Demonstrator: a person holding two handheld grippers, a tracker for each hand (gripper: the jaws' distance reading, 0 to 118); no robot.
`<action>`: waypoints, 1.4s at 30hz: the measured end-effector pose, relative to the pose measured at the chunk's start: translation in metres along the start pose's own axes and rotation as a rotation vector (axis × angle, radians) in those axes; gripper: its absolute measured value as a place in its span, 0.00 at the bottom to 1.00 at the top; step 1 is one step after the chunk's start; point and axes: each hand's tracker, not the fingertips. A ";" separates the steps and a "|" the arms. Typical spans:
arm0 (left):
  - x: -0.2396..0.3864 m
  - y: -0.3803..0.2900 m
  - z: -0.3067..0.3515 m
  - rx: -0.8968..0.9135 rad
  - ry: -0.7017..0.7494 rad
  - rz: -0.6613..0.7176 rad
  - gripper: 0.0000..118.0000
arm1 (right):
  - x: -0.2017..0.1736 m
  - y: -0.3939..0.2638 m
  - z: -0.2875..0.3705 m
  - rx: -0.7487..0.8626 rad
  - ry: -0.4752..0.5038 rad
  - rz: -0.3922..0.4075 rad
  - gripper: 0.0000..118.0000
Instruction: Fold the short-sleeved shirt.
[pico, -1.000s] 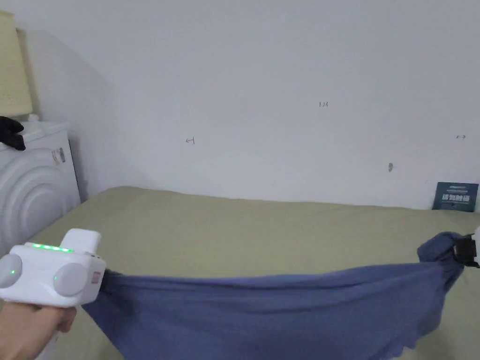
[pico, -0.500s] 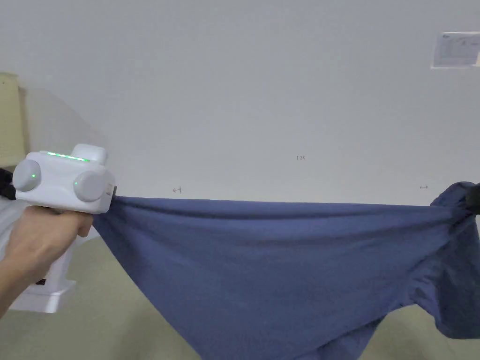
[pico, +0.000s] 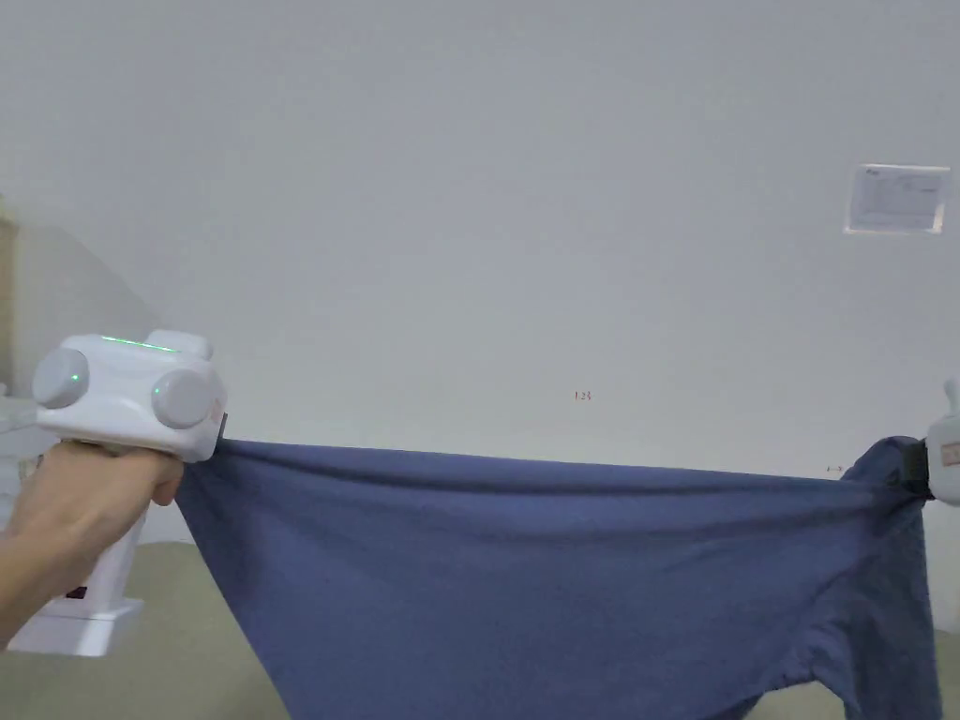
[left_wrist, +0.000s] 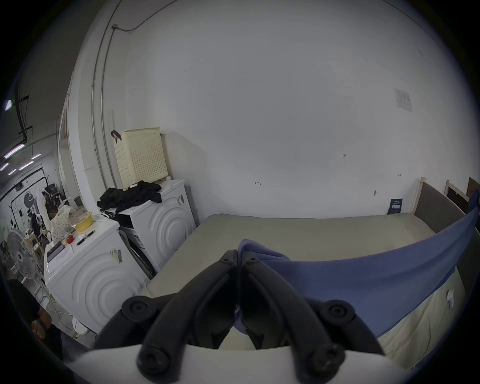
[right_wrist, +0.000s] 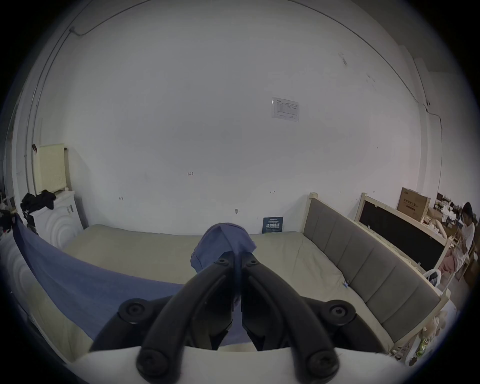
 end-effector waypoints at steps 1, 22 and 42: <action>0.004 0.004 -0.007 0.007 0.006 -0.013 0.00 | -0.003 0.002 -0.009 0.000 -0.002 0.000 0.05; 0.034 -0.127 -0.144 -0.193 0.014 -0.047 0.00 | -0.051 -0.159 -0.143 -0.255 0.030 -0.024 0.05; -0.027 -0.413 0.021 -0.524 -0.133 0.054 0.00 | 0.031 -0.406 0.077 -0.497 0.059 -0.135 0.06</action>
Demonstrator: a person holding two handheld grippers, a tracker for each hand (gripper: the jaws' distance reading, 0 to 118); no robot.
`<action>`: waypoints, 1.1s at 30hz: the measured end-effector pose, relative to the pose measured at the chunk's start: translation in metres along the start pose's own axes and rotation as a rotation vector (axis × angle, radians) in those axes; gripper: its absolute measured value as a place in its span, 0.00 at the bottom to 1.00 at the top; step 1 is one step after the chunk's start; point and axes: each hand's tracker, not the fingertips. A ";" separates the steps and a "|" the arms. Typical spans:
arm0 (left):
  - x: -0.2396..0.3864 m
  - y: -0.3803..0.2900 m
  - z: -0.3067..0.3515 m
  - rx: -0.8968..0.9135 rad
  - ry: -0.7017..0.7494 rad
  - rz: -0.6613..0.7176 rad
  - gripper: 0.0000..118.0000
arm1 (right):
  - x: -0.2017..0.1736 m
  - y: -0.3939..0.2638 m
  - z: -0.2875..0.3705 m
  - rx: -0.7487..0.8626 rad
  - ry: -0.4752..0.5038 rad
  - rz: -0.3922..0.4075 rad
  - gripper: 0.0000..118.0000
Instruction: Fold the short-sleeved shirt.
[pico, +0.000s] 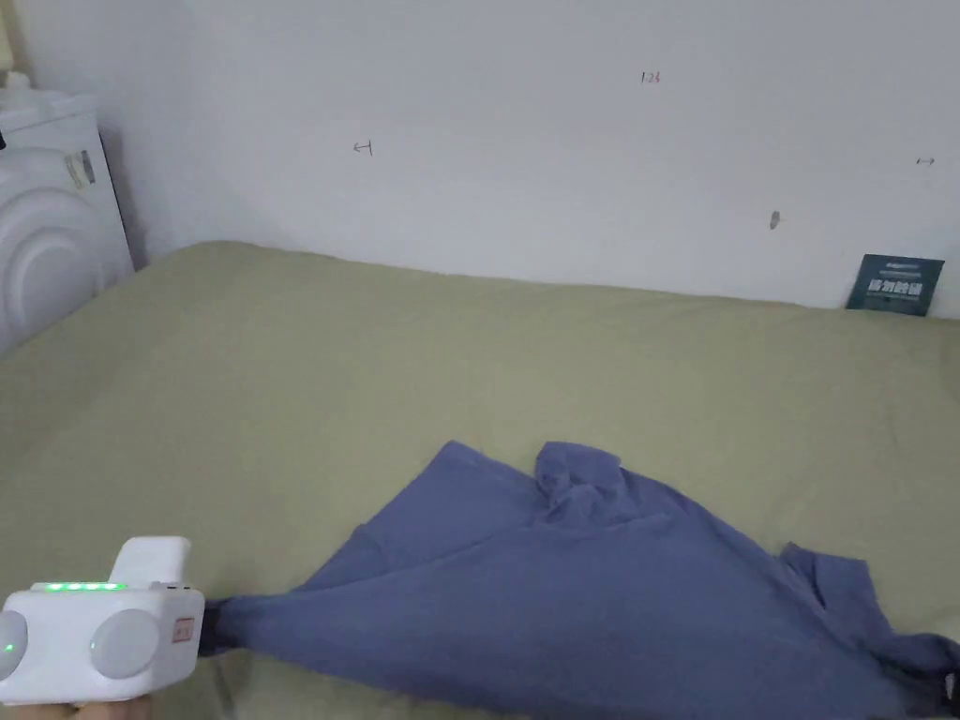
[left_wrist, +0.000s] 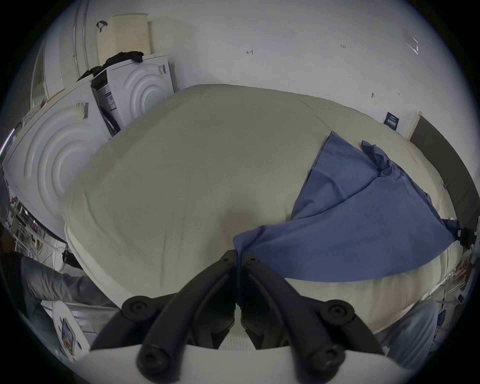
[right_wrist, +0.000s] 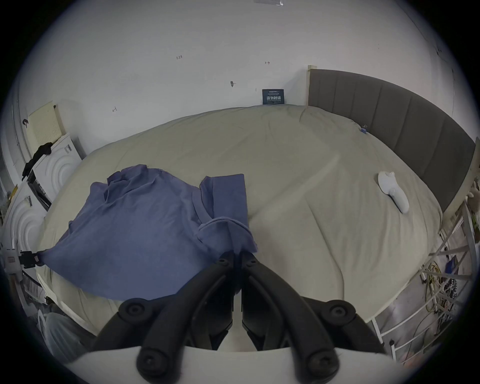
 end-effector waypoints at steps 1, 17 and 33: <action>-0.003 -0.004 0.004 -0.002 -0.008 -0.001 0.00 | 0.002 -0.004 0.002 -0.002 -0.011 -0.017 0.05; 0.023 -0.017 0.069 0.178 -0.085 -0.016 1.00 | -0.048 -0.006 0.045 0.157 0.056 0.007 0.96; 0.078 -0.084 0.208 0.618 -0.016 -0.049 0.01 | -0.199 -0.073 0.174 0.578 0.199 0.249 0.03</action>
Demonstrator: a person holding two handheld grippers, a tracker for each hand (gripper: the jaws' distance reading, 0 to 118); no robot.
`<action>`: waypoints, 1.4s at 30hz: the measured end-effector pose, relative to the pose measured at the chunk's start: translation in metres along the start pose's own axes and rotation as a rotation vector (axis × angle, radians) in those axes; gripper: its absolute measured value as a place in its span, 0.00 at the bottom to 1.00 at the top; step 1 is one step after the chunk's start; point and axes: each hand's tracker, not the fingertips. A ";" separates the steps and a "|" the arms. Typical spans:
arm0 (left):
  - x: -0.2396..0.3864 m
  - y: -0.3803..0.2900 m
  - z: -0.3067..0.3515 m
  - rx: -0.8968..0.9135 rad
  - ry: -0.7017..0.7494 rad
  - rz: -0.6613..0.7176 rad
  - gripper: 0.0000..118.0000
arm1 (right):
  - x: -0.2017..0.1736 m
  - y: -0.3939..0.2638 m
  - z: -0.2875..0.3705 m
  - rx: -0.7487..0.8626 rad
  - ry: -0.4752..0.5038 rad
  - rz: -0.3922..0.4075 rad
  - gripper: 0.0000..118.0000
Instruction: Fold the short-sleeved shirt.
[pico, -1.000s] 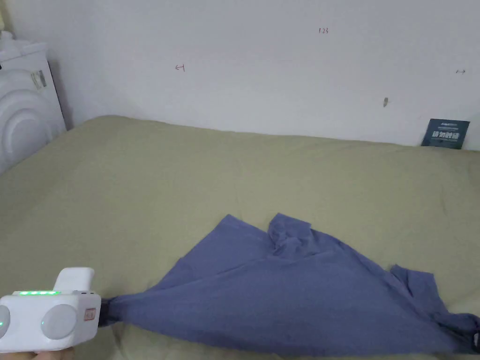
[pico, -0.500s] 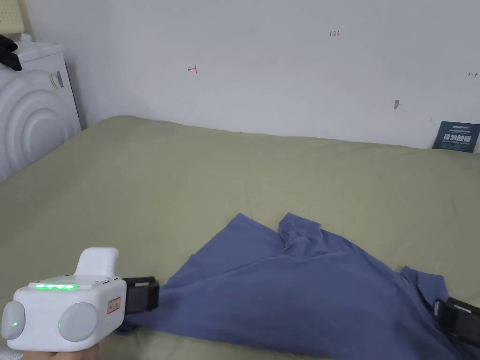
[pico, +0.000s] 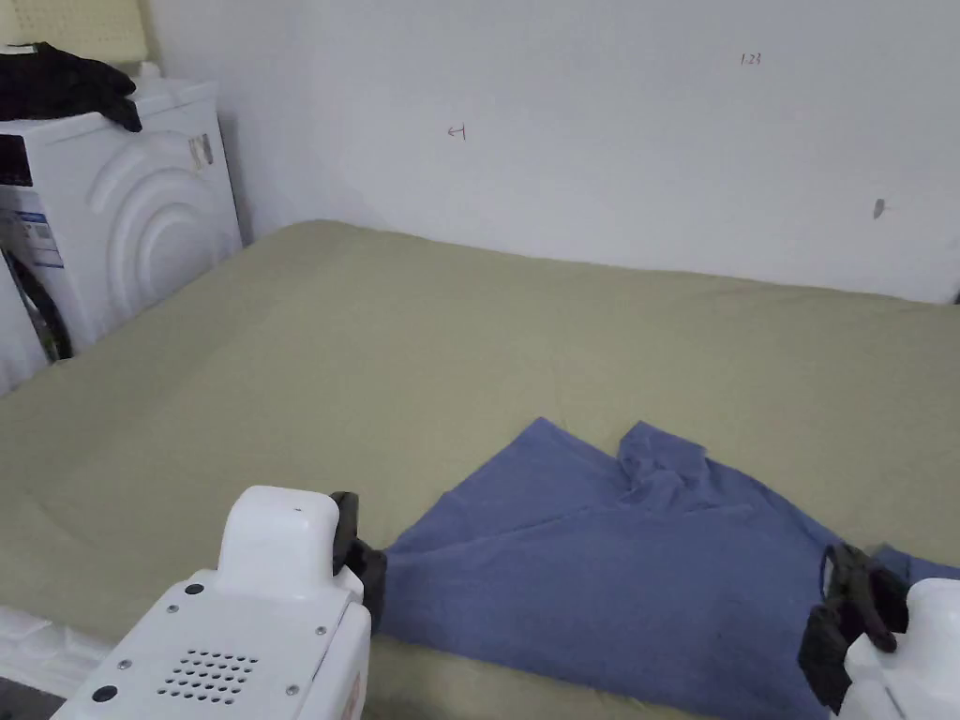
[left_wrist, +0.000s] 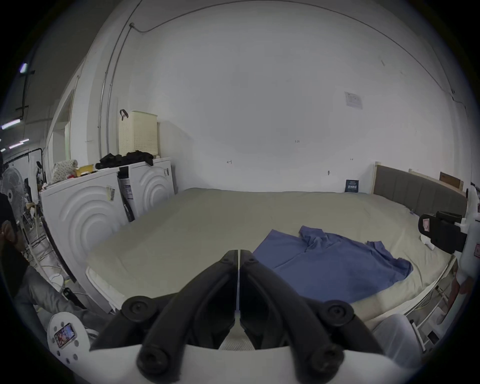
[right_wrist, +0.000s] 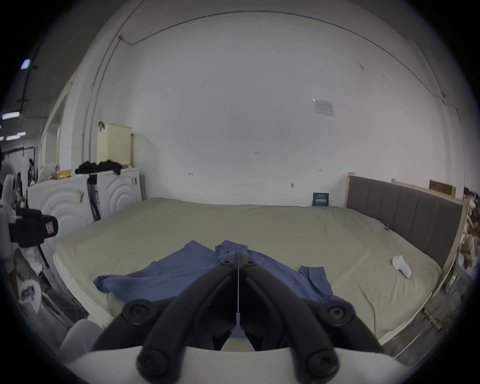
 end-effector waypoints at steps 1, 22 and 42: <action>-0.004 -0.001 -0.001 -0.013 0.006 -0.006 0.01 | -0.003 -0.003 0.000 -0.002 -0.002 0.007 0.03; -0.102 -0.058 -0.191 -0.625 -0.104 0.047 0.05 | -0.019 -0.056 -0.040 -0.262 0.101 -0.004 0.03; -0.055 -0.089 -0.252 -0.760 -0.154 -0.007 0.02 | 0.004 -0.085 -0.080 -0.435 0.071 -0.052 0.03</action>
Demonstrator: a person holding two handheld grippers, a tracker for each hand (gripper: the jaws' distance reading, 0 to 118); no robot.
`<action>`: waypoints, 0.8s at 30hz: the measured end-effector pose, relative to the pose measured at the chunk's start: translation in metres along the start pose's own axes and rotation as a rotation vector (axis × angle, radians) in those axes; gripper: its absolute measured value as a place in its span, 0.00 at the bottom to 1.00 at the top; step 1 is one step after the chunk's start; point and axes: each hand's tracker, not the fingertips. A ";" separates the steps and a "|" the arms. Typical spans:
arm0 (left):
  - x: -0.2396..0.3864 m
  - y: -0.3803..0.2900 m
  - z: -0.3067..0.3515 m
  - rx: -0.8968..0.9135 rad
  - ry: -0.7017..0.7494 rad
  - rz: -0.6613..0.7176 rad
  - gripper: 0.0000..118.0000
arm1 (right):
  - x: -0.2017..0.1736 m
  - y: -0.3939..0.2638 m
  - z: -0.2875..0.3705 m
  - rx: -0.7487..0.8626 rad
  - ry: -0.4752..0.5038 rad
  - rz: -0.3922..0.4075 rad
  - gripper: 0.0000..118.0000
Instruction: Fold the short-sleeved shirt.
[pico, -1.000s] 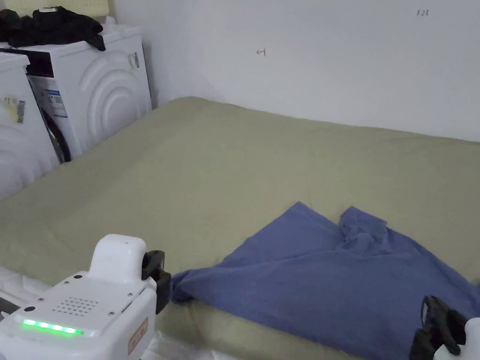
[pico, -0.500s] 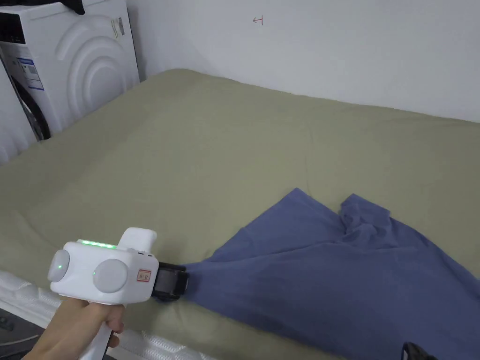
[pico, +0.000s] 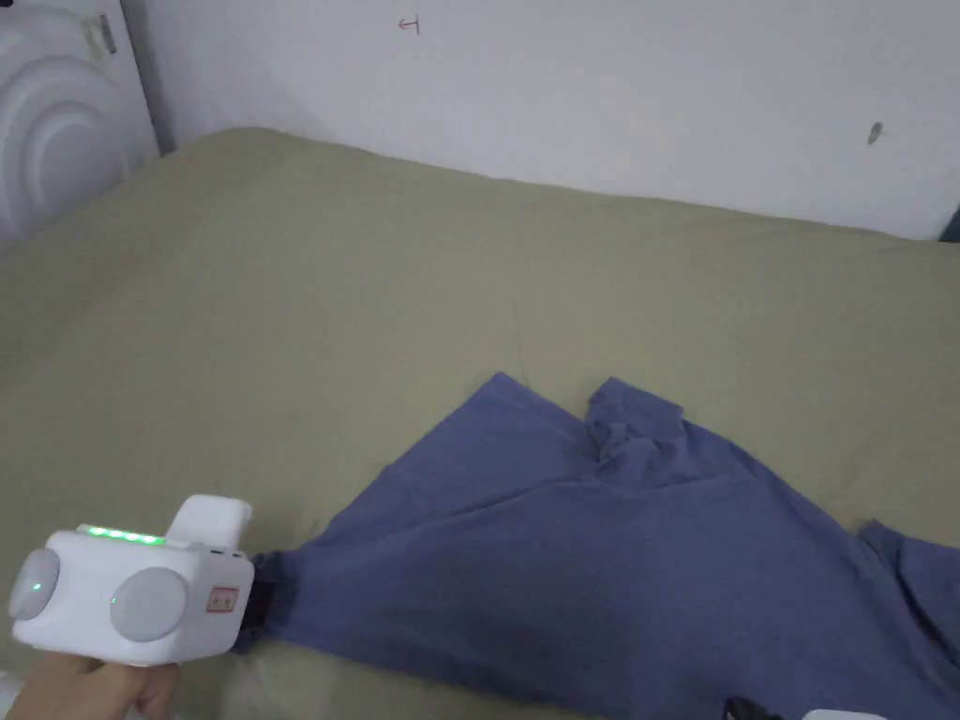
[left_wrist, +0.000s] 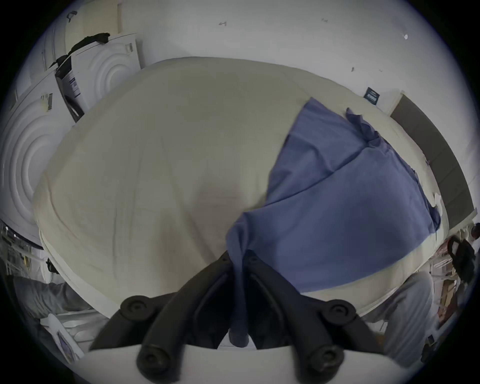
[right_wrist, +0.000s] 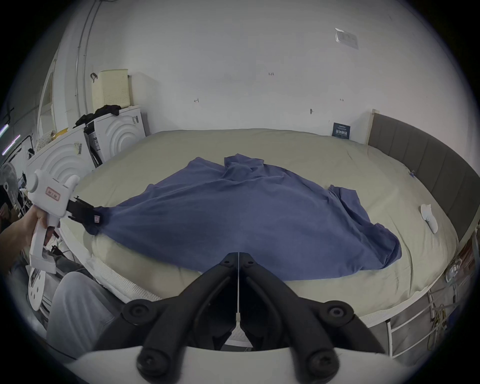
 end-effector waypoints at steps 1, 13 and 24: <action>0.006 -0.002 -0.001 0.010 0.039 -0.057 0.02 | 0.005 0.004 -0.005 -0.005 -0.012 -0.005 0.03; -0.001 -0.004 0.008 0.028 -0.013 0.033 0.02 | 0.092 0.120 -0.163 -0.100 -0.069 0.056 0.03; -0.013 0.003 0.000 0.017 -0.041 0.066 0.03 | 0.140 0.194 -0.329 -0.393 -0.027 0.119 0.92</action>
